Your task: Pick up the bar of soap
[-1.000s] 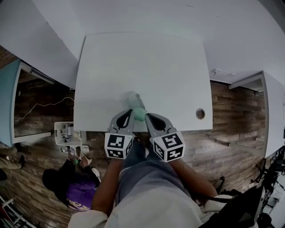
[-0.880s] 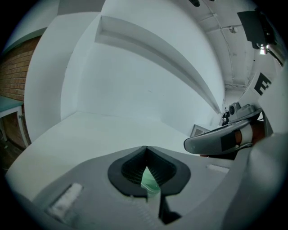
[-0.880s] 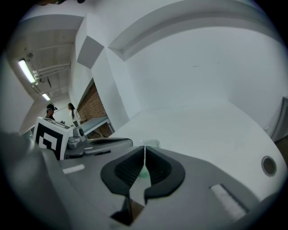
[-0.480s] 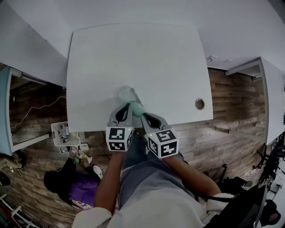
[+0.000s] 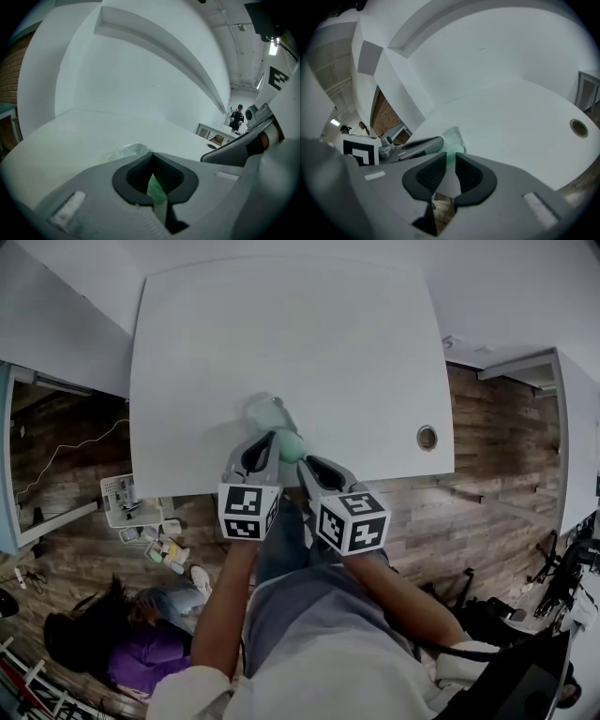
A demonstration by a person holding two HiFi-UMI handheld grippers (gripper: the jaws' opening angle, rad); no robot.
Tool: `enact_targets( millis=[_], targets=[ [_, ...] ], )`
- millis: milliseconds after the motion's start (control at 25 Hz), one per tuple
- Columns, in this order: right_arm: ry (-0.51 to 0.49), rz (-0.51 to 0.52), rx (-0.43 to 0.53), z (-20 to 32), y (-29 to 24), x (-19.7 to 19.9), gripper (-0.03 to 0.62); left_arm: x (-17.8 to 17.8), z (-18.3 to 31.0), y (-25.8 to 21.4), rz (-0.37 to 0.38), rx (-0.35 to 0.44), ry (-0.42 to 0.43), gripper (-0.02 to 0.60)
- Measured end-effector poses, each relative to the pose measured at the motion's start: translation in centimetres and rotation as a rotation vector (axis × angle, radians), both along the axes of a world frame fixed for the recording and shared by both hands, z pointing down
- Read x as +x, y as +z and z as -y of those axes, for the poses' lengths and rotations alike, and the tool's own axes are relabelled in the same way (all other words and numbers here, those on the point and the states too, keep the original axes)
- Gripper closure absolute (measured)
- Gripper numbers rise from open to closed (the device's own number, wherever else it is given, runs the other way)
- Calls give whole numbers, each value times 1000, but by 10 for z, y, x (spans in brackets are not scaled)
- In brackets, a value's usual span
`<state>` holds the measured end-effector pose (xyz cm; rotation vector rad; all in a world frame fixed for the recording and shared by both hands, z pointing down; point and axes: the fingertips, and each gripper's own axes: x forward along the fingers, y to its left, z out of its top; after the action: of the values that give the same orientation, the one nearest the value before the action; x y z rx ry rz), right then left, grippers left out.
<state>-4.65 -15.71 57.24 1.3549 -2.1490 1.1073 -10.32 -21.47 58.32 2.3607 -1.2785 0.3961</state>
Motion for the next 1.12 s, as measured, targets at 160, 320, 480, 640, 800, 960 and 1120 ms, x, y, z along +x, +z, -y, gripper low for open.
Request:
enact_targets(
  millis=[160,320,480,640,800,960,1120],
  targets=[
    [49,77,-43,2,3,-2,493,-2,1,4,1,-2,1,580],
    [96,131,-82,4,7,-4,468,-2,-1,3,18,10,24,580],
    [145,175,-106,10,9,-3,457,0,0,4,52,22,56,580],
    [167,177,-106,18,14,-3,448,0,-2,6,61,21,74,580],
    [160,177,-97,24,16,-2,433,3,-3,4,56,25,78,580],
    [151,170,-85,29,19,-5,427,4,-3,5,53,27,80,580],
    [116,130,-52,34,20,-6,417,5,-2,5,47,29,80,580]
  ],
)
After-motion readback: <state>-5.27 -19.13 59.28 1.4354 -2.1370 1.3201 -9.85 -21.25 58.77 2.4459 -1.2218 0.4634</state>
